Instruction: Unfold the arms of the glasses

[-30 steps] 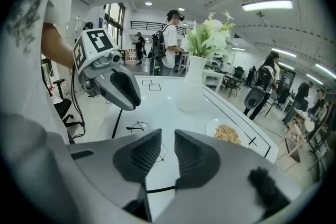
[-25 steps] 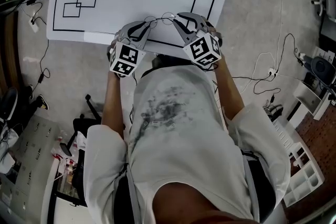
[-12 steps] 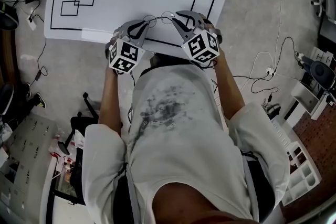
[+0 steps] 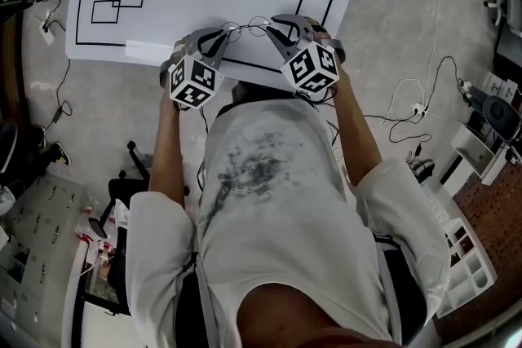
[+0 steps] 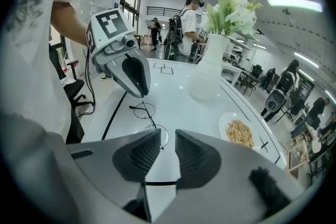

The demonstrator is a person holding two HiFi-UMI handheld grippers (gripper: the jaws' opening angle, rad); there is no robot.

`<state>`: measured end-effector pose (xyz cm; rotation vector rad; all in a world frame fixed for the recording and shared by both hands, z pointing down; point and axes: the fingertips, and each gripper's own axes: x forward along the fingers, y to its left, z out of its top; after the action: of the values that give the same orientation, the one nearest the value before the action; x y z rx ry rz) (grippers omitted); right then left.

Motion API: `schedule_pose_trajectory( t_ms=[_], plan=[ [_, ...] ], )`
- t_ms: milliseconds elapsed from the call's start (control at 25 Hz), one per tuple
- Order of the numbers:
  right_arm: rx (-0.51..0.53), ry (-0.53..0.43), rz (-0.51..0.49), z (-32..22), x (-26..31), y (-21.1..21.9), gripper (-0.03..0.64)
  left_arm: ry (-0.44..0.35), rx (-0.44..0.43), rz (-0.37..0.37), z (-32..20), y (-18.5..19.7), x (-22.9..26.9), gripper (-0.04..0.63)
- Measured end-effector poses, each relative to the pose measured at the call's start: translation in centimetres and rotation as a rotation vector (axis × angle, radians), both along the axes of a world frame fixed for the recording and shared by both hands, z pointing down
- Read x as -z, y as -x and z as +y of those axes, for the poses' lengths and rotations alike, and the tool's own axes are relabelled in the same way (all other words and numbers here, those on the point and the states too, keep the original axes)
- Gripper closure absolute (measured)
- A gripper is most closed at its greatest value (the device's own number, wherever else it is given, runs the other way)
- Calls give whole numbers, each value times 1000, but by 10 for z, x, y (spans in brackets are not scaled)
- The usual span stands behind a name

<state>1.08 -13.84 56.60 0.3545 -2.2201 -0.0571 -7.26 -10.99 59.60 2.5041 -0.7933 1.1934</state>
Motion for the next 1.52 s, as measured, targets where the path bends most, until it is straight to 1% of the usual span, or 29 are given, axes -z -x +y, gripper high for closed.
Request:
schedule_pose_trajectory(
  t_ms=[200,440,720,840,1120,1520],
  plan=[
    [21,7,19,1,-7,-2,526,8,-37,-32,1,-1,-7,554],
    [55,6,47,1,-12,-2,526,14,-59,-58,-1,1,-11,554],
    [132,-5,102,2,-22,3,526,23,-105,-92,0,1,-18,552],
    [161,-8,129,3,-27,3,526,27,-120,-100,1,1,-20,552],
    [200,3,157,5,-34,3,526,42,-148,-105,4,-2,-25,552],
    [236,15,170,9,-39,7,526,53,-177,-114,5,-5,-29,552]
  ],
)
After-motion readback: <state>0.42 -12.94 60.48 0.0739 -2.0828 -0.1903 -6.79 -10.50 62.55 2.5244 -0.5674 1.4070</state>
